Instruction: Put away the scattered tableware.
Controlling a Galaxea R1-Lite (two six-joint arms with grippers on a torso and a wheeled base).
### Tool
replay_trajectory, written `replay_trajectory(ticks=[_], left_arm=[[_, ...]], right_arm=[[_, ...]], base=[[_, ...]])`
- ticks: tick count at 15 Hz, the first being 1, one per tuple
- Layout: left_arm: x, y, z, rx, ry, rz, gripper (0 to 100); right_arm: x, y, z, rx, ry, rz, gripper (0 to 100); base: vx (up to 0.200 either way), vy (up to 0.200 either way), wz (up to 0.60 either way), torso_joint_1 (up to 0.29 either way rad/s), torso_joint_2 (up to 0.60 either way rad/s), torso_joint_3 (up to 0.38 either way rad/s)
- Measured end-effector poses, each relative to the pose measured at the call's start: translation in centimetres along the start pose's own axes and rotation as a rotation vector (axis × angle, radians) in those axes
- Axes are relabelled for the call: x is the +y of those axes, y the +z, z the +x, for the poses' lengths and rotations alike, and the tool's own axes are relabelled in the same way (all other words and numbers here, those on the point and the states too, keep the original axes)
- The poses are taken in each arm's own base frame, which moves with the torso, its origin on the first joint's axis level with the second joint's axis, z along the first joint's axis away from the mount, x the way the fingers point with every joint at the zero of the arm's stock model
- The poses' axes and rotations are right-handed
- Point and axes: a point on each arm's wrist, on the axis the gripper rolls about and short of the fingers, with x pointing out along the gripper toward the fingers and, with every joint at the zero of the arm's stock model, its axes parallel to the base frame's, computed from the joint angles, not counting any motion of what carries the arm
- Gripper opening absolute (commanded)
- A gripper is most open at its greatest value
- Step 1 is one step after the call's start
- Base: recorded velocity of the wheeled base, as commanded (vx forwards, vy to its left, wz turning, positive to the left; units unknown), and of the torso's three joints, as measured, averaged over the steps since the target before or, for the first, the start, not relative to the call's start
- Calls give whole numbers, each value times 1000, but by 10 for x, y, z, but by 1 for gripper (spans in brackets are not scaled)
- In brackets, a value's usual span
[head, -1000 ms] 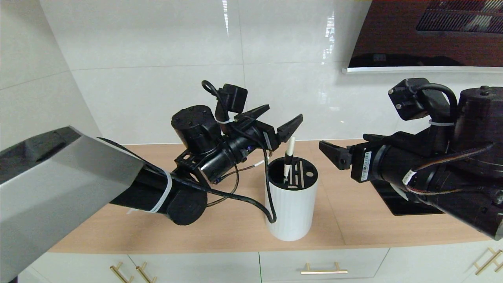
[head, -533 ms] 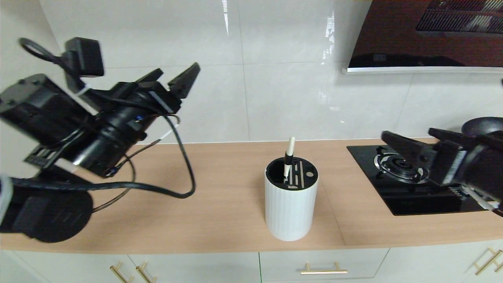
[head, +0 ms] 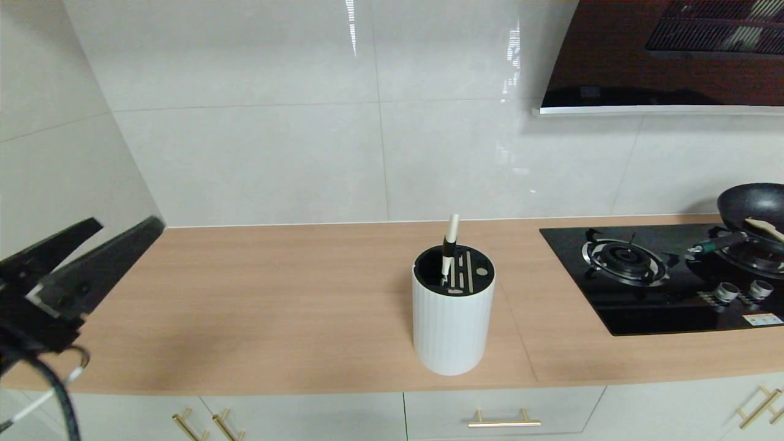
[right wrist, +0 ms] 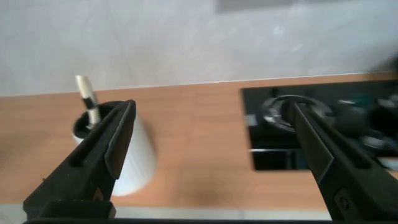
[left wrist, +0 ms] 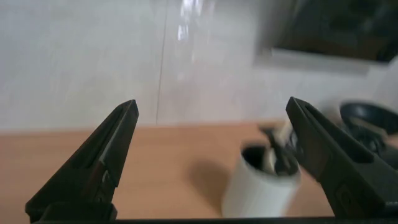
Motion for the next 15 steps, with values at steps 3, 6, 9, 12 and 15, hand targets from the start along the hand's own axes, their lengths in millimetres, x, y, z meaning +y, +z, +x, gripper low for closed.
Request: replay_trajectory(ticks=[3, 6, 9, 12, 15], left_arm=[[-5, -13, -66, 60, 19, 8, 100], [-8, -27, -117, 37, 40, 25, 100], [-12, -39, -145, -32, 100, 66, 100], [-13, -57, -157, -75, 160, 122, 100], [-5, -83, -157, -36, 216, 212, 100]], right_arm=[[-12, -21, -41, -22, -113, -102, 100], [-15, -25, -60, -115, -163, -121, 100], [-13, -30, -64, -141, -221, -121, 100], [-11, -39, -66, -147, -272, -129, 100], [-10, -66, -62, -157, -287, -120, 100]], base=[[0, 0, 0, 0, 0, 0], [0, 0, 0, 0, 0, 0], [0, 0, 0, 0, 0, 0], [0, 0, 0, 0, 0, 0], [0, 0, 0, 0, 0, 0]])
